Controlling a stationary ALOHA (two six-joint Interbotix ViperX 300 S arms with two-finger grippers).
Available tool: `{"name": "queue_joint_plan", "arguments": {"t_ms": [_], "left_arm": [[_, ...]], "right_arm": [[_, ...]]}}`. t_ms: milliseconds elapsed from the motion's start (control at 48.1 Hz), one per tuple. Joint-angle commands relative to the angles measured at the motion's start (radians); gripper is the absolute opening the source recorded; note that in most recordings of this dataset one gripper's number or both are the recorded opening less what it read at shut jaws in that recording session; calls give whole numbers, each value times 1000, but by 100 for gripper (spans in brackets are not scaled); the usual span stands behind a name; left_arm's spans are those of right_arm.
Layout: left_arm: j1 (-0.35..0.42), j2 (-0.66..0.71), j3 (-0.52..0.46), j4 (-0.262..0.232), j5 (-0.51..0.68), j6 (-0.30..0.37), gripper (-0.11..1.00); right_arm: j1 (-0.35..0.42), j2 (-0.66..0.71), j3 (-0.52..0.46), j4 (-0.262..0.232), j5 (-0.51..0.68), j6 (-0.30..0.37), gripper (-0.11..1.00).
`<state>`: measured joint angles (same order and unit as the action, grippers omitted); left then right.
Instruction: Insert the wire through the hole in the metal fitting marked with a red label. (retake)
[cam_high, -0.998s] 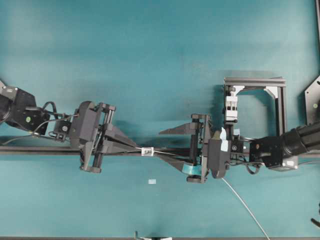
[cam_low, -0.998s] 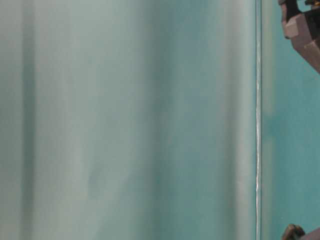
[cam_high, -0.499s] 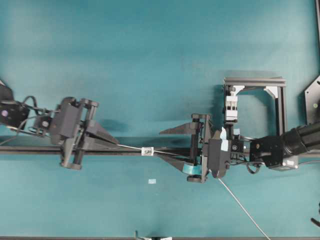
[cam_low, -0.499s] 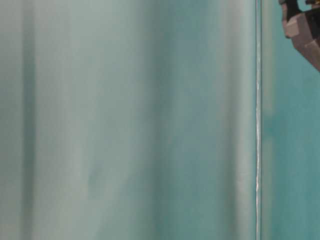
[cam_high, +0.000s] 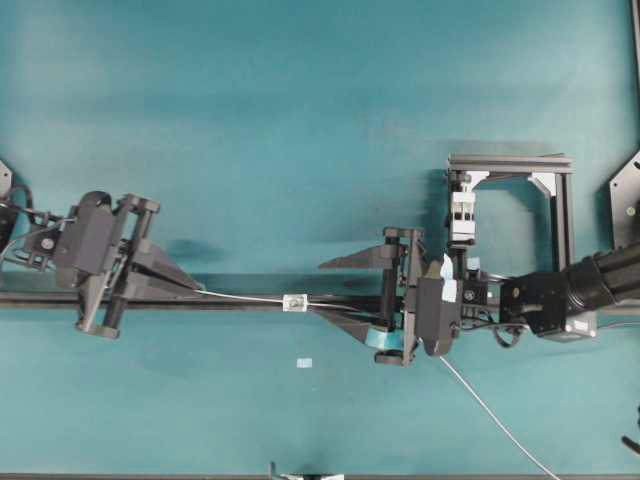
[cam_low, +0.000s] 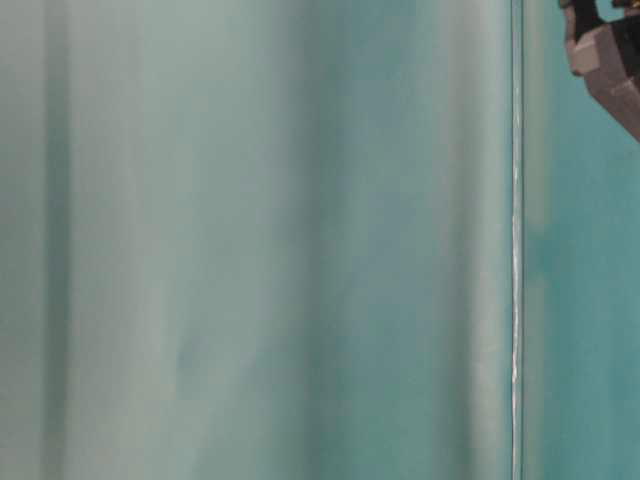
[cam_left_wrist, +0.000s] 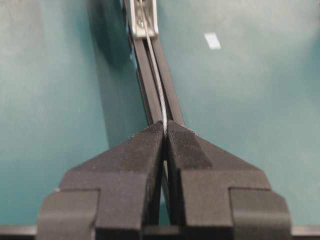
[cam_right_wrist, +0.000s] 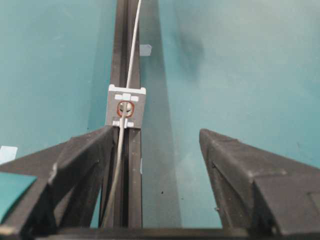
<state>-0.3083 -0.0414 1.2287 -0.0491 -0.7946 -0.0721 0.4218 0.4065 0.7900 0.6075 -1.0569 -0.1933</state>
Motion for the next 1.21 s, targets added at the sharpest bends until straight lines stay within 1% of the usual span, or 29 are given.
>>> {"name": "queue_joint_plan", "arguments": {"t_ms": [0,249,478,707,873,956,1019,1081,1143,1185], "left_arm": [[-11,-37,21,2,-3,-3,-11],[-12,-103,77,3,3,-11,-11],[-12,-110,74,2,14,-21,-11],[-12,-106,64,2,69,-84,-11],[-12,-107,64,2,84,-156,-10],[-11,-109,60,2,98,-179,-10],[-11,-106,54,2,110,-187,-6],[-12,-103,48,2,120,-189,0],[-11,-100,41,2,123,-186,10],[-11,-100,40,2,123,-186,19]], "right_arm": [[0,-37,-5,-3,-3,2,79],[0,-37,-8,-3,-3,3,79],[0,-37,-8,-3,-3,3,79],[0,-37,-9,-3,-3,3,79],[0,-37,-9,-2,-3,3,79],[-2,-37,-9,-3,-3,2,79],[-3,-37,-9,-3,-3,2,79],[-3,-37,-9,-3,-3,2,79],[-3,-37,-9,-3,-3,2,79],[-3,-37,-9,-3,-3,0,79]]}}
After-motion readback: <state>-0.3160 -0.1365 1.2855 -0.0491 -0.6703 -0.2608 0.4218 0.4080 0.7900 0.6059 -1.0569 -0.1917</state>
